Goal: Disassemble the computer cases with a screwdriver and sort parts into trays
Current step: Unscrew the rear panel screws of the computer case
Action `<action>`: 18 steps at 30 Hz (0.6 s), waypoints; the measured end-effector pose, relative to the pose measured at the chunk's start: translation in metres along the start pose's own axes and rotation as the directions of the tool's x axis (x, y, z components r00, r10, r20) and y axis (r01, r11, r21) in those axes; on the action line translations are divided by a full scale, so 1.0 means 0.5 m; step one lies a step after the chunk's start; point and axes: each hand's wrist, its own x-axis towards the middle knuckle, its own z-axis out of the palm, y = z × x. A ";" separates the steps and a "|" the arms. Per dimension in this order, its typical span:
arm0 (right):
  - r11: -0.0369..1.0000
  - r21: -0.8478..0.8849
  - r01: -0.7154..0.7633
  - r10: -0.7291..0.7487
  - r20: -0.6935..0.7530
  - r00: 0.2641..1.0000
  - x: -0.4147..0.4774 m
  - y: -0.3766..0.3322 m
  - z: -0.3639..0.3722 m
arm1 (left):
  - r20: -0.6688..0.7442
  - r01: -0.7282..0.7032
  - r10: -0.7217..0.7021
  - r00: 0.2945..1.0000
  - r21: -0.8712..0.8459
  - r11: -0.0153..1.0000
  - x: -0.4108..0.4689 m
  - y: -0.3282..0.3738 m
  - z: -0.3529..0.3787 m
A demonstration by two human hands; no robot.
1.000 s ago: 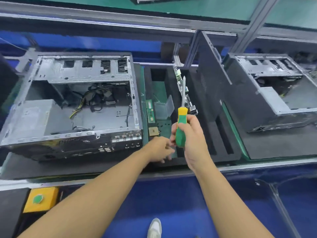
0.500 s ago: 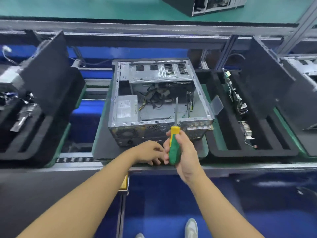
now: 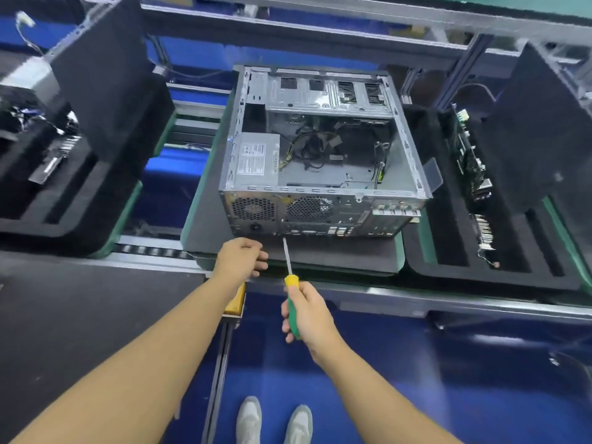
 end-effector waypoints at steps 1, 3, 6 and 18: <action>0.999 -0.029 -0.013 0.013 -0.004 1.000 0.003 0.007 0.002 | -0.012 -0.012 0.012 1.000 0.002 1.000 0.000 -0.005 0.002; 0.997 -0.075 -0.012 0.012 -0.009 1.000 0.013 0.017 0.008 | 0.044 -0.045 0.045 0.998 0.006 0.999 -0.002 -0.011 0.006; 0.995 -0.104 0.006 -0.013 -0.059 0.998 0.030 0.023 0.028 | 0.165 -0.026 0.032 0.986 -0.035 0.999 -0.008 -0.011 0.012; 0.995 -0.091 0.027 -0.042 -0.162 0.986 0.072 0.022 0.056 | -0.038 -0.002 0.005 0.999 0.078 0.997 0.022 0.006 0.059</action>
